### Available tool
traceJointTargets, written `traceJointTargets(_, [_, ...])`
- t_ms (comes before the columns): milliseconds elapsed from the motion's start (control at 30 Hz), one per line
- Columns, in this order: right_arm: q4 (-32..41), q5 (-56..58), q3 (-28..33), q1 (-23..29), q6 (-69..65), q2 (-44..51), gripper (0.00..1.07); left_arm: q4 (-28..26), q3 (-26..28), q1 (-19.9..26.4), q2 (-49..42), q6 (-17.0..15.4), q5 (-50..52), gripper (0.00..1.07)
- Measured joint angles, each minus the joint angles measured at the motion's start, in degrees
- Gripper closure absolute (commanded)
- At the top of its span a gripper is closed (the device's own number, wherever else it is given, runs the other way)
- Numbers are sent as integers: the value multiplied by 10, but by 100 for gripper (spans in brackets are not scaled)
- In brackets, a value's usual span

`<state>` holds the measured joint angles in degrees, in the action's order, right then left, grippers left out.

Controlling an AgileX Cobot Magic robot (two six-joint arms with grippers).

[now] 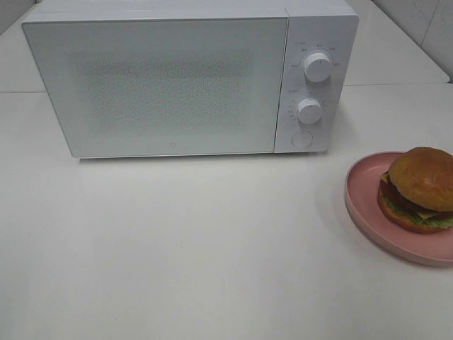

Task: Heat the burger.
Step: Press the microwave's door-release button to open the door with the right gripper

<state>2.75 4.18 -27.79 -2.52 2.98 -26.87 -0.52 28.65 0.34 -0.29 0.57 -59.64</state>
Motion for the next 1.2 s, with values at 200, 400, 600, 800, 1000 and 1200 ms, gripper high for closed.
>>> traceJointTargets(200, [1,-61,0,0,0,-71,69,0,0,0,0,0,0,106])
traceJointTargets(400, [1,-174,0,0,0,-147,83,0,0,0,0,0,0,106])
traceJointTargets(600, [-7,-253,0,0,0,-230,103,0,0,0,0,0,0,106])
traceJointTargets(800, [-78,-343,0,0,-44,-319,107,0,0,0,0,0,0,106])
traceJointTargets(1000, [-206,-442,0,0,-177,-382,107,0,0,0,0,0,0,106])
traceJointTargets(1200, [-289,-451,0,5,-267,-415,107,0,0,0,0,0,0,106])
